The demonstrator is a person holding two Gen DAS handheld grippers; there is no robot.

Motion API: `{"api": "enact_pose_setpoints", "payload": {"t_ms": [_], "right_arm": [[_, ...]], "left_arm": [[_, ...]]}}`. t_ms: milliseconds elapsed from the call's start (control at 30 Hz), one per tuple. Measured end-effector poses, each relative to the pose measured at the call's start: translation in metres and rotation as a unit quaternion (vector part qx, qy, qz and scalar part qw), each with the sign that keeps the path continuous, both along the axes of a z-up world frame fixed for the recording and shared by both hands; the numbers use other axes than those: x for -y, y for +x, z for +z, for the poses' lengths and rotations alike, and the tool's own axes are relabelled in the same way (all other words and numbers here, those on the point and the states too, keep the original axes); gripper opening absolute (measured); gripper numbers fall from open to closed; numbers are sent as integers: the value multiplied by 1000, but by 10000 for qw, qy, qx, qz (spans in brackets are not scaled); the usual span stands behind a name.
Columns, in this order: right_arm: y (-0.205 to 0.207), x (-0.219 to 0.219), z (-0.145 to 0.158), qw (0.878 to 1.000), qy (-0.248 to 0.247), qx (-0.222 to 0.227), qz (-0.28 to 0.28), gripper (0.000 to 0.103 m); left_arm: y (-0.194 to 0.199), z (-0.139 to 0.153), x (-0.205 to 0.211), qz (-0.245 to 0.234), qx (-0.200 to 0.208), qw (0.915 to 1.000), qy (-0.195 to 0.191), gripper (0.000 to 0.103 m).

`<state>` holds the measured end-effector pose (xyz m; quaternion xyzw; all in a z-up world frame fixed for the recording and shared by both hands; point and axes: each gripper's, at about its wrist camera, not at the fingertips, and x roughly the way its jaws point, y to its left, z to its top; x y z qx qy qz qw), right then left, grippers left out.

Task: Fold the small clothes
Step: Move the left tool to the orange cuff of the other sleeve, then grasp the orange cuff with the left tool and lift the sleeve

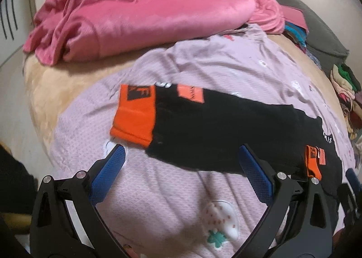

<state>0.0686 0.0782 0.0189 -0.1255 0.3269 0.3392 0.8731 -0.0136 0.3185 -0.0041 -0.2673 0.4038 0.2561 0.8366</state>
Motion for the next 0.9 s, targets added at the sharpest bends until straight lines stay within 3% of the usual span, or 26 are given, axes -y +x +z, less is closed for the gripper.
{"api": "enact_pose_setpoints", "payload": {"t_ms": [133, 267, 300, 333, 400, 467, 500, 567, 900], "right_arm": [[-1, -4, -7, 10000, -9, -79, 42, 99], [3, -1, -15, 9998, 16, -198, -32, 99], [3, 0, -17, 9997, 20, -222, -53, 99], [5, 2, -19, 9996, 36, -264, -90, 99], [7, 7, -22, 9993, 66, -331, -152, 99], [7, 12, -22, 9991, 98, -363, -196, 98], [7, 15, -22, 9990, 111, -373, -212, 98], [6, 23, -21, 9988, 142, -366, -277, 98], [12, 74, 0, 9962, 439, -293, -697, 98]], "left_arm": [[-1, -10, -11, 194, -51, 9997, -122, 93], [-2, -24, -28, 438, 156, 9977, -489, 93], [-2, -26, -31, 510, 149, 9973, -516, 90], [-1, -28, -34, 574, 190, 9966, -556, 84], [1, -32, -41, 729, 249, 9950, -633, 44], [5, -33, -45, 786, 279, 9948, -581, 20], [5, -32, -47, 814, 329, 9945, -578, 13], [1, -25, -47, 798, 580, 9928, -686, 9], [-8, 42, 2, 2, 1420, 9898, -129, 6]]}}
